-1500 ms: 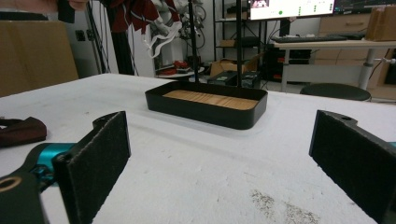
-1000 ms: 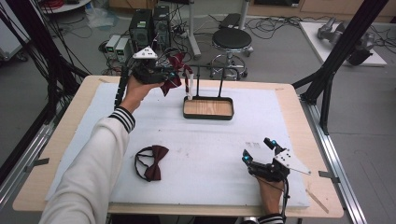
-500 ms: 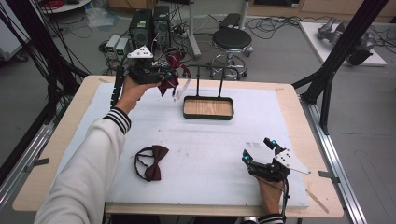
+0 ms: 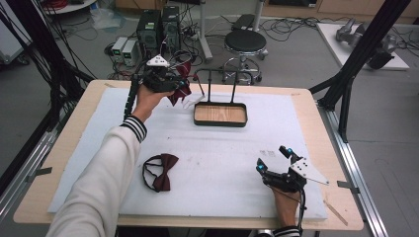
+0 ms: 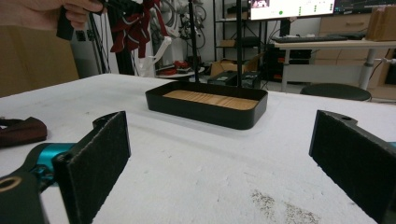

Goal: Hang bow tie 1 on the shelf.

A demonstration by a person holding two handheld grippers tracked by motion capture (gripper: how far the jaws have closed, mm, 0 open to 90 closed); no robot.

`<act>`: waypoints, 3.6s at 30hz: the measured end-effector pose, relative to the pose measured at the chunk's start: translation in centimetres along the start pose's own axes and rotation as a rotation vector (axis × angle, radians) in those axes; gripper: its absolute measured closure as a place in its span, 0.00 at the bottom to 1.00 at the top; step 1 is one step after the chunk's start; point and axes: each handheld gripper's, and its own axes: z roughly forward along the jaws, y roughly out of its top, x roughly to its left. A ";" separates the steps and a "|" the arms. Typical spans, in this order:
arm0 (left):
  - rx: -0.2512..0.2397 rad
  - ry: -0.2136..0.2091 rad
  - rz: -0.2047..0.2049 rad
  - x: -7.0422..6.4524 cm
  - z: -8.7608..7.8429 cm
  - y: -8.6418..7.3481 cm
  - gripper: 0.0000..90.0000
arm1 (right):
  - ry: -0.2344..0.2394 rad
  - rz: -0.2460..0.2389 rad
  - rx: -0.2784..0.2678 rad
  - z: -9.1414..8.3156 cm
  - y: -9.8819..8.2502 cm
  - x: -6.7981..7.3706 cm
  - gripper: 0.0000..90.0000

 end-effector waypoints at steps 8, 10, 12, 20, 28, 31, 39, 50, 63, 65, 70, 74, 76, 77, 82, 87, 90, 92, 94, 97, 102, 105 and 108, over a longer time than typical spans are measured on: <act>0.037 0.042 -0.025 0.5 0.5 -1.5 0.80 | 0.000 0.000 0.000 0.0 0.0 0.0 0.05; 0.050 0.053 -0.025 0.7 0.6 -2.0 0.80 | 0.000 0.000 0.000 0.0 0.0 0.0 0.05; 0.071 0.058 -0.036 0.9 0.6 -2.4 0.80 | 0.000 -0.001 0.000 0.0 0.0 0.0 0.05; 0.114 0.078 -0.068 1.5 0.8 -4.6 0.80 | -0.002 -0.005 0.000 0.0 0.0 0.0 0.05; 0.112 0.063 -0.073 1.7 0.6 -5.4 0.80 | -0.003 -0.006 -0.001 0.0 0.0 0.0 0.05; 0.107 0.061 -0.074 1.7 0.5 -5.3 0.80 | -0.003 -0.006 -0.001 0.0 0.0 0.0 0.05; 0.096 0.059 -0.086 1.8 0.3 -5.3 0.62 | -0.002 -0.004 0.000 0.0 0.0 0.1 0.05; -0.057 0.018 -0.088 2.0 -1.9 -5.2 0.18 | -0.003 -0.005 -0.002 0.0 0.0 0.1 0.05; -0.194 -0.047 -0.051 -0.1 -7.0 -5.9 0.18 | -0.005 -0.012 -0.006 0.0 0.0 0.0 0.05; -0.219 -0.061 -0.045 -0.5 -8.0 -6.3 0.18 | -0.006 -0.005 0.000 0.0 0.0 0.0 0.05; -0.251 -0.070 -0.010 -1.6 -10.6 -8.0 0.18 | -0.004 -0.002 0.000 0.0 0.0 0.1 0.05; -0.274 -0.062 0.007 -2.4 -12.1 -9.6 0.18 | -0.007 -0.002 -0.002 0.0 0.0 0.1 0.05; -0.284 -0.057 0.006 -2.7 -12.6 -10.3 0.18 | -0.006 -0.002 0.000 0.0 0.0 0.1 0.05; -0.284 -0.057 0.006 -2.7 -12.6 -10.3 0.18 | -0.006 -0.002 0.000 0.0 0.0 0.1 0.05; -0.313 -0.038 0.002 -3.7 -14.1 -12.3 0.18 | -0.006 -0.005 -0.002 0.0 0.0 0.1 0.05; -0.325 -0.016 -0.009 -4.0 -15.2 -13.7 0.18 | -0.007 -0.002 -0.003 0.0 0.0 0.1 0.05; -0.340 0.007 -0.011 -4.1 -15.8 -14.5 0.18 | -0.006 -0.009 -0.006 0.0 0.0 0.1 0.05; -0.343 0.011 -0.009 -4.2 -16.0 -14.9 0.18 | -0.007 -0.006 -0.005 0.0 0.0 0.1 0.05; -0.342 0.015 -0.009 -4.3 -16.2 -15.2 0.18 | -0.007 -0.007 -0.005 -0.1 0.0 0.1 0.05; -0.345 0.017 -0.011 -4.3 -16.2 -15.3 0.18 | -0.007 -0.008 -0.007 0.0 0.0 0.1 0.05; -0.335 0.019 -0.022 -4.1 -16.2 -15.8 0.18 | -0.009 -0.011 -0.009 0.0 0.0 0.1 0.05; -0.332 0.018 -0.016 -4.1 -16.2 -15.8 0.18 | -0.009 -0.010 -0.010 0.0 0.0 0.1 0.05; -0.335 0.022 -0.010 -4.3 -16.2 -15.7 0.18 | -0.009 -0.006 -0.008 -0.1 0.0 0.2 0.05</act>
